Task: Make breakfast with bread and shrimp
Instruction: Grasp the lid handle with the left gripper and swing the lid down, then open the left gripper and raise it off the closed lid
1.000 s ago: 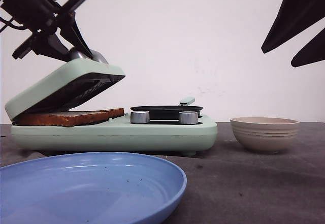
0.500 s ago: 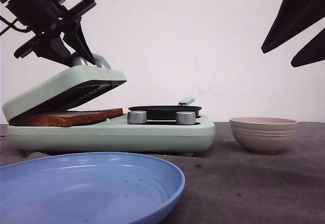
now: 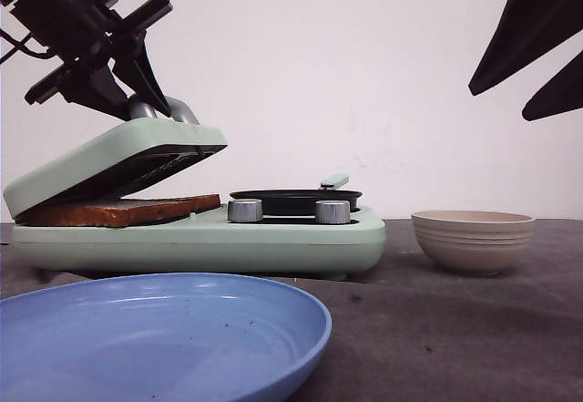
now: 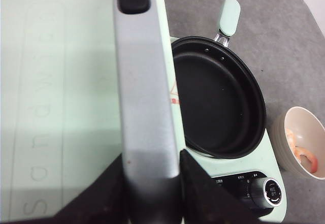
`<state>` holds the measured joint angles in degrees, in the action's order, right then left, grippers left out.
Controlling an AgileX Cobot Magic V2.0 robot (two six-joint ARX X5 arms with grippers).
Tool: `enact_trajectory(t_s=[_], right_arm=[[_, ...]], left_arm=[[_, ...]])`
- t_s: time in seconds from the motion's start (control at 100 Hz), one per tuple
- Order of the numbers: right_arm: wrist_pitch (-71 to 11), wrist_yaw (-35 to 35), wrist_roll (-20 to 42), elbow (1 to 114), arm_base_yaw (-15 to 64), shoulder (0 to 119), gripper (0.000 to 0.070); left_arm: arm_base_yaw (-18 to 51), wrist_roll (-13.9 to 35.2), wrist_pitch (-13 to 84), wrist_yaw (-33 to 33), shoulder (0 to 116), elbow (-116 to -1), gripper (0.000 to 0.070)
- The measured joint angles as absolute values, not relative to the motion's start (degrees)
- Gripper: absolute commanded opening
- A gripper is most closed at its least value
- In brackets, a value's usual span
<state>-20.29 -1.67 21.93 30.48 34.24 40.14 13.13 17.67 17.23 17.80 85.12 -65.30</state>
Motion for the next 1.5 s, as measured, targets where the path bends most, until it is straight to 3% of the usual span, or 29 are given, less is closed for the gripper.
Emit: enact_trajectory(t_s=[0.11, 0.18, 0.28, 0.32, 0.74, 1.11, 1.5], right_arm=[[-20.29, -1.67, 21.93, 30.48, 34.24, 40.14, 0.0329], [-20.29, -1.67, 21.93, 30.48, 34.24, 40.14, 0.0329], [-20.29, -1.67, 21.93, 30.48, 34.24, 40.14, 0.0329], [-20.29, -1.67, 21.96, 30.48, 34.24, 40.14, 0.0329], [-20.32, -1.67, 21.93, 30.48, 34.24, 40.14, 0.0329], [-20.34, -1.67, 21.93, 30.48, 34.24, 40.14, 0.0329], [-20.45, -4.34, 21.93, 30.48, 34.24, 39.29, 0.0330]], left_arm=[[13.17, 17.28, 17.54, 17.74, 85.12, -65.34, 0.0007], [13.17, 17.23, 17.61, 17.72, 85.12, -65.36, 0.0047], [13.17, 16.67, 17.96, 17.74, 85.12, -65.36, 0.0204], [13.19, 15.86, 19.42, 17.82, 85.03, -65.36, 0.0237], [12.29, 13.54, 21.98, 14.92, 85.34, -64.40, 0.0285], [12.25, 13.45, 21.85, 19.81, 84.99, -67.13, 0.0284], [10.46, 11.05, 21.71, 19.64, 71.05, -67.35, 0.0277]])
